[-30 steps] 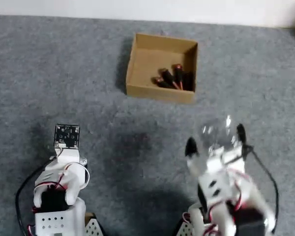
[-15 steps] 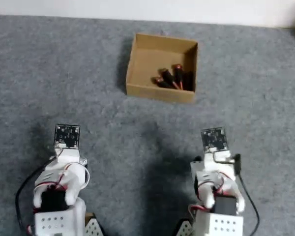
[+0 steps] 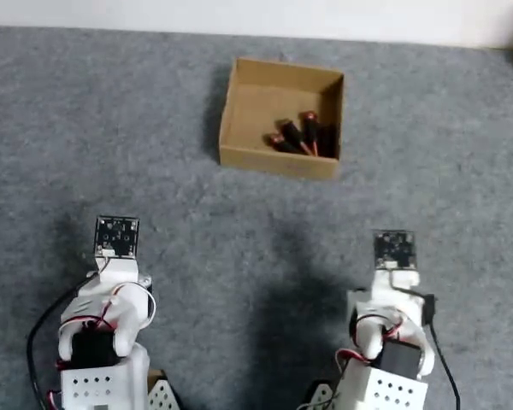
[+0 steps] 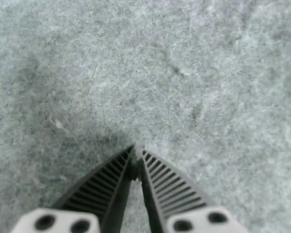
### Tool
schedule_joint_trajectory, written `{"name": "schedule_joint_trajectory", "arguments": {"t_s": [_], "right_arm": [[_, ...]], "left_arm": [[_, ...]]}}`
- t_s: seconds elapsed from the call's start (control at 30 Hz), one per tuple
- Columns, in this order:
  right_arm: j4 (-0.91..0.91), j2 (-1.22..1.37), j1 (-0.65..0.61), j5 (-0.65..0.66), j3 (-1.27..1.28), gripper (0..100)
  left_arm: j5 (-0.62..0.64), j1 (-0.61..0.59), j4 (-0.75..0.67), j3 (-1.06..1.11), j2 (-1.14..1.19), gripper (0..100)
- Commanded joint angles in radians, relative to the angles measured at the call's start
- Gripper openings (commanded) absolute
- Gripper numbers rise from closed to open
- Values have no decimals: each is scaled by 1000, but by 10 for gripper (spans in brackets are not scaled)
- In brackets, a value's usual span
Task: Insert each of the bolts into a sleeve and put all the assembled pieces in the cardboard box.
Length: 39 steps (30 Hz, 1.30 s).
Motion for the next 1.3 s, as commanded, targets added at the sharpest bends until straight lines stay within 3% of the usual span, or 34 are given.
{"name": "schedule_joint_trajectory", "arguments": {"t_s": [0.0, 0.1, 0.27, 0.37, 0.47, 0.57, 0.77, 1.27], "right_arm": [[12, -5, 173, 5, 153, 392], [12, -4, 280, 5, 153, 392], [12, -4, 278, 0, 153, 368], [12, -5, 226, 0, 153, 228], [12, -5, 127, -2, 153, 0], [12, -7, 31, -38, 153, 33], [-2, -7, -58, -413, 153, 5], [4, -7, -31, -354, 153, 5]], "left_arm": [[-3, 10, 5, 22, -13, 7], [-2, 12, 60, 22, -13, 7], [0, 18, 118, 22, -13, 6], [0, 18, 118, 22, -13, 6], [-5, 31, 118, 22, -13, 6], [-2, 67, 118, 22, -13, 6], [2, 110, 118, 22, -13, 6], [-2, 104, 121, 22, -13, 6]]}}
